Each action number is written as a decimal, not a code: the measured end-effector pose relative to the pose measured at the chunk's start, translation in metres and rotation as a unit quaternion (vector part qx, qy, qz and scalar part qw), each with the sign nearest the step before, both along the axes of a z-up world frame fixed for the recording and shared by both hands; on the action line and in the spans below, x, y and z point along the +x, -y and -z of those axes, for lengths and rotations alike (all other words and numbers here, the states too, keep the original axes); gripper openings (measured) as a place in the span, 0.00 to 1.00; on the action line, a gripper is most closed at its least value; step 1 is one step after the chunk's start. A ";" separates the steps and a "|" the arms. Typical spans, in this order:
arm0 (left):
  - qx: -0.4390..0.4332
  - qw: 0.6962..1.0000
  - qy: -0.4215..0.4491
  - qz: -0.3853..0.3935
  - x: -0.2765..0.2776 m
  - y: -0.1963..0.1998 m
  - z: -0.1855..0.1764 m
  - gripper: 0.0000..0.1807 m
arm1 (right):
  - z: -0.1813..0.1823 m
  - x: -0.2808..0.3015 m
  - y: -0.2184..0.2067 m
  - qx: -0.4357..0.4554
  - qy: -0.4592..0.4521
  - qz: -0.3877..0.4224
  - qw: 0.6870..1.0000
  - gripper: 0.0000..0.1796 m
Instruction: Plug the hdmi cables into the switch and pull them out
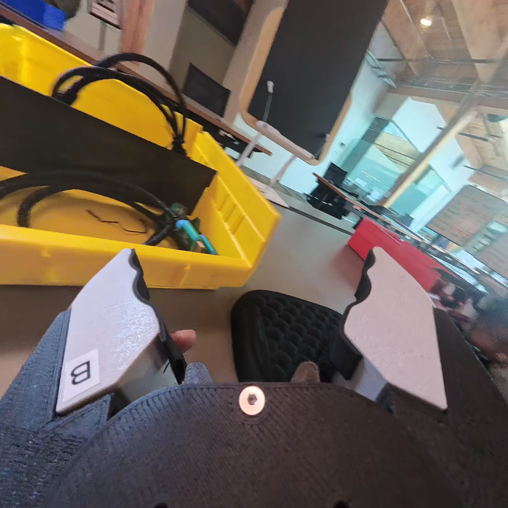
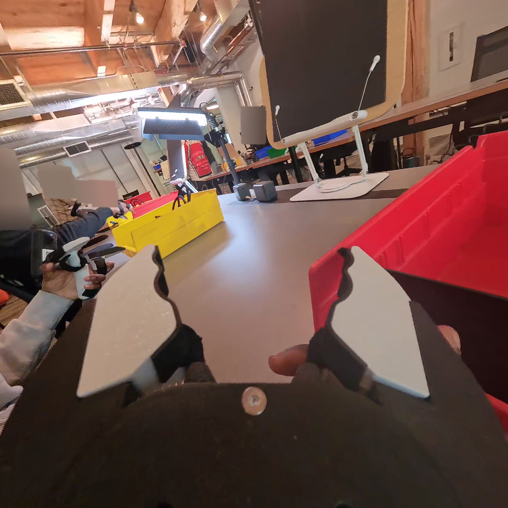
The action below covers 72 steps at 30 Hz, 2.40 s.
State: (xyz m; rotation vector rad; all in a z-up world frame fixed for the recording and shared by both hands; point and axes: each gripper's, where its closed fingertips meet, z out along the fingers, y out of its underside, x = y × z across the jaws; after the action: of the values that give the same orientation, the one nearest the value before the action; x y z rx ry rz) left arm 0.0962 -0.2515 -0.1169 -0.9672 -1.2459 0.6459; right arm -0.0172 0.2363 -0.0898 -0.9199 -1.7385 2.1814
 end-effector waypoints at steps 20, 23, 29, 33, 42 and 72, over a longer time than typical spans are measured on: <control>-0.039 0.994 -0.100 0.020 0.011 -0.019 -0.023 0.20 | -0.014 0.012 -0.007 -0.040 -0.049 -0.015 0.998 0.23; -0.060 0.988 -0.138 0.017 0.018 -0.023 -0.035 0.05 | -0.025 0.017 -0.021 -0.091 -0.066 -0.027 0.993 0.01; -0.183 0.981 -0.065 -0.023 0.022 -0.015 -0.036 0.09 | -0.012 0.022 0.001 0.005 -0.083 -0.042 0.996 0.26; -0.255 0.965 -0.058 -0.019 0.026 -0.014 -0.052 0.05 | -0.006 0.036 0.026 0.129 -0.151 -0.045 0.979 0.02; -0.440 0.896 0.025 -0.050 -0.059 0.043 -0.112 0.34 | -0.034 0.034 0.064 0.248 -0.232 -0.039 0.940 0.19; -0.945 0.272 0.168 0.069 -0.249 0.097 -0.041 0.08 | -0.009 0.026 0.110 0.159 -0.201 -0.163 0.953 0.29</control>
State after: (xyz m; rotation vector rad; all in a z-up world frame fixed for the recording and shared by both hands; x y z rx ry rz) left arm -0.1526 -0.3488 -0.0759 -3.2334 0.1501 1.8841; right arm 0.0092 0.1259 -0.0807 -0.1046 -2.0422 1.9865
